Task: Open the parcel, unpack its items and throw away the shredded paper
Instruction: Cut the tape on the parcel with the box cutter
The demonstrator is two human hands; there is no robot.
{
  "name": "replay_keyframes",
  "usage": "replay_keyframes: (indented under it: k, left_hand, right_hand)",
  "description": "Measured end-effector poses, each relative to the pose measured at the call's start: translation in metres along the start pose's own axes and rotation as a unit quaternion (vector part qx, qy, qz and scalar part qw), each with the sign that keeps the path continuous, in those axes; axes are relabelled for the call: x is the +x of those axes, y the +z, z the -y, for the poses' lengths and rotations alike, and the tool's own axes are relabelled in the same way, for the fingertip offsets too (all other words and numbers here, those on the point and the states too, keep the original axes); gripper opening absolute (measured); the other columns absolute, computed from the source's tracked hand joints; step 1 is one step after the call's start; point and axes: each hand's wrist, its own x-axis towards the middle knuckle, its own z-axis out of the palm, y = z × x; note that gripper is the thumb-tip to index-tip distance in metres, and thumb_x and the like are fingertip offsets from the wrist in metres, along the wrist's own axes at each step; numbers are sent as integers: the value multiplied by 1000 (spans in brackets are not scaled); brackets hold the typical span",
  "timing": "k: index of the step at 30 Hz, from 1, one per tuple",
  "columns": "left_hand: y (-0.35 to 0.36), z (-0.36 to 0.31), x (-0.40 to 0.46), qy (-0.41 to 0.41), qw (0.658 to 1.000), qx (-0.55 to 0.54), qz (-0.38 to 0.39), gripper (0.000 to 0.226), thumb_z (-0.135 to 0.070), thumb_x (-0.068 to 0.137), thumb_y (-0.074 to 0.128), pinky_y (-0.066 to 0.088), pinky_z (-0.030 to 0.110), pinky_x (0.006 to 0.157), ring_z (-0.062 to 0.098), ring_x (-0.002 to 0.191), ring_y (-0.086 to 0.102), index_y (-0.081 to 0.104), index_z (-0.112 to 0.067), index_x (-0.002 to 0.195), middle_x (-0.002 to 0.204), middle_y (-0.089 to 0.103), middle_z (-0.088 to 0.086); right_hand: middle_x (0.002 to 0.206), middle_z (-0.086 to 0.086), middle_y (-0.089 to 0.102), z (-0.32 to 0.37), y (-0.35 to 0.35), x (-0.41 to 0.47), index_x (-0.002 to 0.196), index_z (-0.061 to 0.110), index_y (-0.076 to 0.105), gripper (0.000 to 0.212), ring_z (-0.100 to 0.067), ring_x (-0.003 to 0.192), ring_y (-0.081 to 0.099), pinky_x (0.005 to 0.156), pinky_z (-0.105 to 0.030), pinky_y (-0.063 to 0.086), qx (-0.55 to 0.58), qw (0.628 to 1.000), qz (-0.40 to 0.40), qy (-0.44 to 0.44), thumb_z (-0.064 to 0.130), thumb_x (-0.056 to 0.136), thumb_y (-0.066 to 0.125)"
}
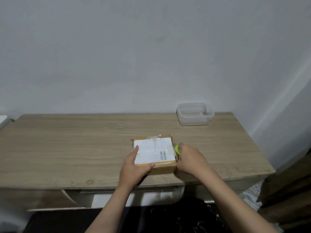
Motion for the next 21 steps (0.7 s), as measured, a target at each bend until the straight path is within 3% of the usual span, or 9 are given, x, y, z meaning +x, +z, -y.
replay_keyframes:
  k: [3,7,21]
  left_hand:
    - [0,-2,-1,1,1000,9,4,105,-60,44,78,44,34,101,9,118,51,42,-30,138,129,57,-7]
    - [-1,-4,-3,-18,1000,19,-11,102,-63,43,76,45,33,99,7,118,53,44,-34,136,128,58,-9]
    - [-1,-10,-6,12,995,102,-3,105,-59,51,81,40,30,98,16,125,46,37,-30,142,131,55,-1]
  right_hand:
    - [104,-17,66,4,-3,4,91,13,50,14,-35,97,60,63,-28,36,0,1000,5,-1,16,78,55]
    - [106,-17,65,2,-2,-3,105,8,54,26,-36,100,59,65,-27,37,8,1000,1,3,14,80,53]
    - [102,-19,64,-7,12,-16,108,8,51,33,-38,95,59,66,-34,45,-8,1000,-18,24,6,75,47]
